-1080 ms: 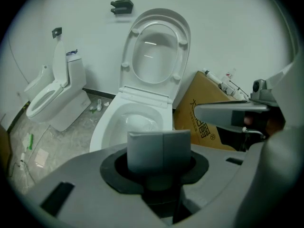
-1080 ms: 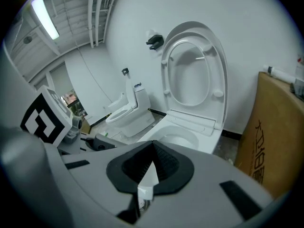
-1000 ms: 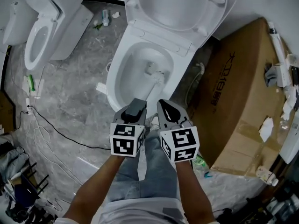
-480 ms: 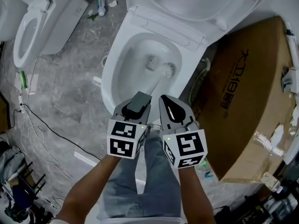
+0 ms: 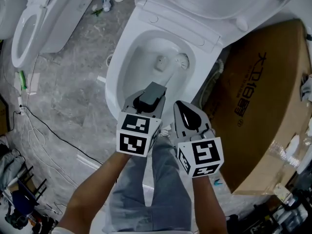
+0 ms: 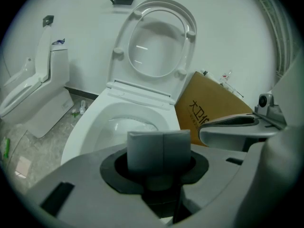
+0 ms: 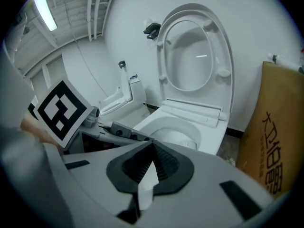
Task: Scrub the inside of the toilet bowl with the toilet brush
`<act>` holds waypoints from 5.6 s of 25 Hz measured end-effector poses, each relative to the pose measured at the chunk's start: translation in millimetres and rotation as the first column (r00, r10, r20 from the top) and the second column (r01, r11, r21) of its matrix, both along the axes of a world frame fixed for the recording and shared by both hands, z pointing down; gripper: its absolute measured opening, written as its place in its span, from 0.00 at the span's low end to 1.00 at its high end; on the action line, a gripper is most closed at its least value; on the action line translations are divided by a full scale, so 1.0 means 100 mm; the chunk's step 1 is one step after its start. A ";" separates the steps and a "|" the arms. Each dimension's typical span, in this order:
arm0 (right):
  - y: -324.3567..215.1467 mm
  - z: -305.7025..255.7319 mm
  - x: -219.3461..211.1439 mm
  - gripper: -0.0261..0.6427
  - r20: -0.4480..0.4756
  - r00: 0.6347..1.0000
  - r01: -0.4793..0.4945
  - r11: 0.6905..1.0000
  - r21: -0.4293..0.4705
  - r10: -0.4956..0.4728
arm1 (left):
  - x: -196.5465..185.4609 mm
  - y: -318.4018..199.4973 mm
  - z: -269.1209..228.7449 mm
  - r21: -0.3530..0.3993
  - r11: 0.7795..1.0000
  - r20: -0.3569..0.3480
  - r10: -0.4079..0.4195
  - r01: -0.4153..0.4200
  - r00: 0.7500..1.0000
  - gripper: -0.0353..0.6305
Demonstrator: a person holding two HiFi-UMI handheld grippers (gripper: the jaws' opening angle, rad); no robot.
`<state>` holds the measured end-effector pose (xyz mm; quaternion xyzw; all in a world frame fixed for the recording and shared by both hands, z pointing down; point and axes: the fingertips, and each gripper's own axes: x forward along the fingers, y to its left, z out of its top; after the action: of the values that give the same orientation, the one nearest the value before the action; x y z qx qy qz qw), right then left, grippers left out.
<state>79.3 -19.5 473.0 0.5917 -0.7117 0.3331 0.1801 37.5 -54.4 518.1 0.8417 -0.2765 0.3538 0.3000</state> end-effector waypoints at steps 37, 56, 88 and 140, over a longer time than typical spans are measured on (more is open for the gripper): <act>-0.14 -0.11 -0.29 0.04 0.059 0.992 0.116 0.993 -0.012 -0.115 | -0.90 -0.39 -0.22 0.103 0.969 0.218 -0.242 0.224 0.945 0.29; -0.13 -0.15 -0.42 0.04 0.039 0.984 0.174 0.983 -0.057 -0.172 | -1.32 0.09 -0.34 0.029 0.976 0.347 -0.214 0.218 0.913 0.29; 0.22 -0.38 -0.32 0.04 0.014 0.980 0.197 0.973 -0.120 -0.197 | -1.23 0.96 -0.41 -0.219 0.961 0.410 -0.064 0.166 0.910 0.29; 0.23 -0.12 -0.29 0.04 -0.056 0.978 0.189 0.968 -0.163 -0.200 | -0.26 0.28 -0.14 -0.217 0.964 0.049 -0.144 0.152 0.988 0.29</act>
<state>50.0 3.4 461.4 0.5146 -0.7310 0.3472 0.2834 11.1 -26.0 504.4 0.7743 -0.3027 0.3727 0.4121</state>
